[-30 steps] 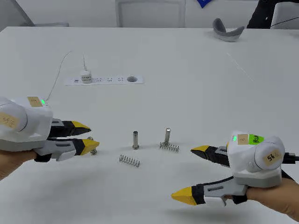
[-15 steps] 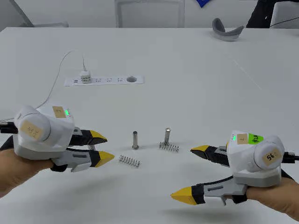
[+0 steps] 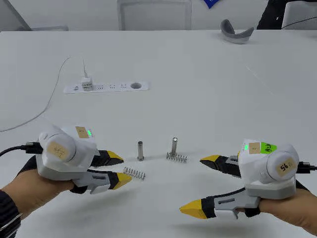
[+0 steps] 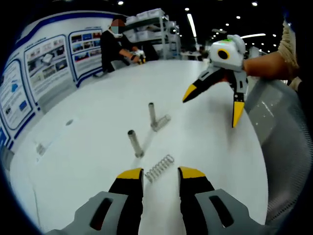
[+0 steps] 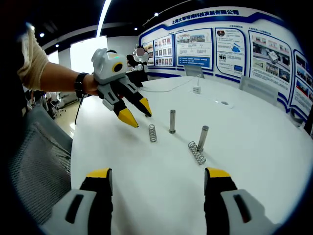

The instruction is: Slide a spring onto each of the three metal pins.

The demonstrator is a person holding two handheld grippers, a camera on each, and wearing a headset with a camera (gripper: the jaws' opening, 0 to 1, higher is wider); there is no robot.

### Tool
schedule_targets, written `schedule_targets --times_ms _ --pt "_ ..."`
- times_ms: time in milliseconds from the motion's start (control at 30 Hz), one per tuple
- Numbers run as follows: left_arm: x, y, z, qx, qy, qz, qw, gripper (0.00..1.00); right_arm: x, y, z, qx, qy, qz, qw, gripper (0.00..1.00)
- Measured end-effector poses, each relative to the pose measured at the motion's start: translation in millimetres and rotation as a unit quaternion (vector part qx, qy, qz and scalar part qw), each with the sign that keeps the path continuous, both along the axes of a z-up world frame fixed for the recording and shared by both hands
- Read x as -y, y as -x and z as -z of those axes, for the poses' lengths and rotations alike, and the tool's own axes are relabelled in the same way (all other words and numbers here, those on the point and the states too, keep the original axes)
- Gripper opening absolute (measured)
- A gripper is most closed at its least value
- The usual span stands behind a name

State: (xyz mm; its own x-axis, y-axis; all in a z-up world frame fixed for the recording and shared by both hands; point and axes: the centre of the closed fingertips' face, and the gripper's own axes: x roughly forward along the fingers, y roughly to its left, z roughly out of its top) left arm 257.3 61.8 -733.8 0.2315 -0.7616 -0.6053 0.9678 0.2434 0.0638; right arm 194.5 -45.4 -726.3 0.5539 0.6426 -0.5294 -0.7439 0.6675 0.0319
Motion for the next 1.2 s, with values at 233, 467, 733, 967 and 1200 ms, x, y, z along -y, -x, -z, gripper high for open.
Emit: schedule_targets --times_ms 233,467,733,967,1200 --pt "7.3 -3.3 7.2 -0.008 0.000 -0.010 0.9999 0.28 0.4 -0.2 0.4 -0.001 -0.002 0.001 1.0000 0.78" --pt "14.0 -6.0 15.5 -0.020 -0.002 -0.015 0.9997 0.29 0.3 0.1 0.3 -0.002 -0.003 0.001 1.0000 0.78" --pt "13.3 -5.2 23.8 -0.030 -0.016 -0.022 0.9992 0.29 0.7 -0.6 -0.2 -0.002 -0.005 0.002 1.0000 0.78" --pt "7.2 -2.6 26.6 -0.027 -0.025 -0.021 0.9991 0.26 -1.1 -0.5 0.2 -0.002 -0.006 -0.001 1.0000 0.78" --pt "2.4 2.8 29.7 -0.028 -0.031 -0.020 0.9990 0.22 -1.7 -0.6 0.1 -0.002 -0.007 -0.001 1.0000 0.78"
